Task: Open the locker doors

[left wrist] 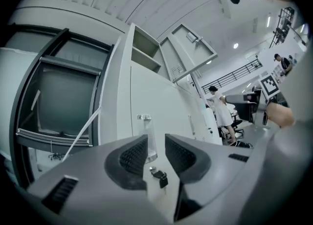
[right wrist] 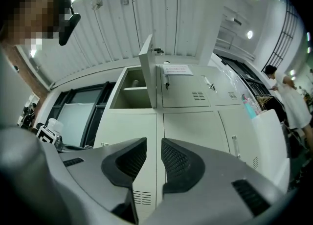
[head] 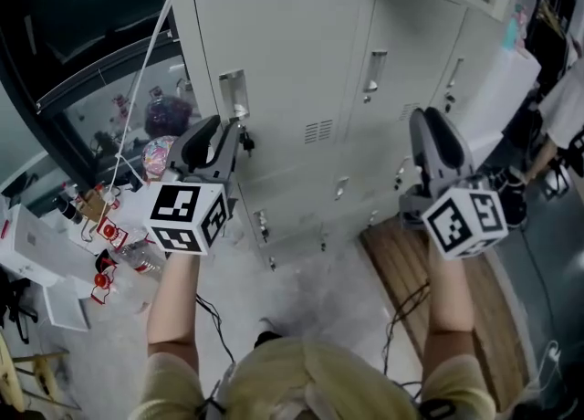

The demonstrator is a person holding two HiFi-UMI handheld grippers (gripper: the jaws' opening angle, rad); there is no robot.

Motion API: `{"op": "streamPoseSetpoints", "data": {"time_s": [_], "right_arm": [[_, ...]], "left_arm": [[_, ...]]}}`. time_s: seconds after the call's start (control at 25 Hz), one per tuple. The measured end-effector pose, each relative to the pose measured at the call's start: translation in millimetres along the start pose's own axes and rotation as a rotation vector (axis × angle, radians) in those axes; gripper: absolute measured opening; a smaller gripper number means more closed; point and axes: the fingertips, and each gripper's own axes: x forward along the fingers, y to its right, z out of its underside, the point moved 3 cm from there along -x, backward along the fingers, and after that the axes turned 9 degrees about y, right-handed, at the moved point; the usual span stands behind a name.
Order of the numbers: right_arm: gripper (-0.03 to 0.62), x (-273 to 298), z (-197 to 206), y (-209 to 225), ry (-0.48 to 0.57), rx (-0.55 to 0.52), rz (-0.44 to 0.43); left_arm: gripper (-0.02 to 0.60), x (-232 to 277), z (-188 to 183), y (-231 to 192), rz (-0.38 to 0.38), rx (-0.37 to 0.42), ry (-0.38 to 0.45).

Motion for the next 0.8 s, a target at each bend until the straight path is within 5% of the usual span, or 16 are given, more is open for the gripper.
{"op": "streamPoseSetpoints", "data": {"time_s": [0.32,0.8], "right_arm": [[0.087,-7.4,51.2,-8.6,-0.073,0.100,0.016],[0.087,-13.2,77.7,-14.1,-0.099,0.175,0.019]], "left_arm": [[0.122,14.0,15.6,-19.2,-0.176,0.182,-0.009],[0.152,27.3,2.7,-18.7,-0.384,0.278,0.058]]}}
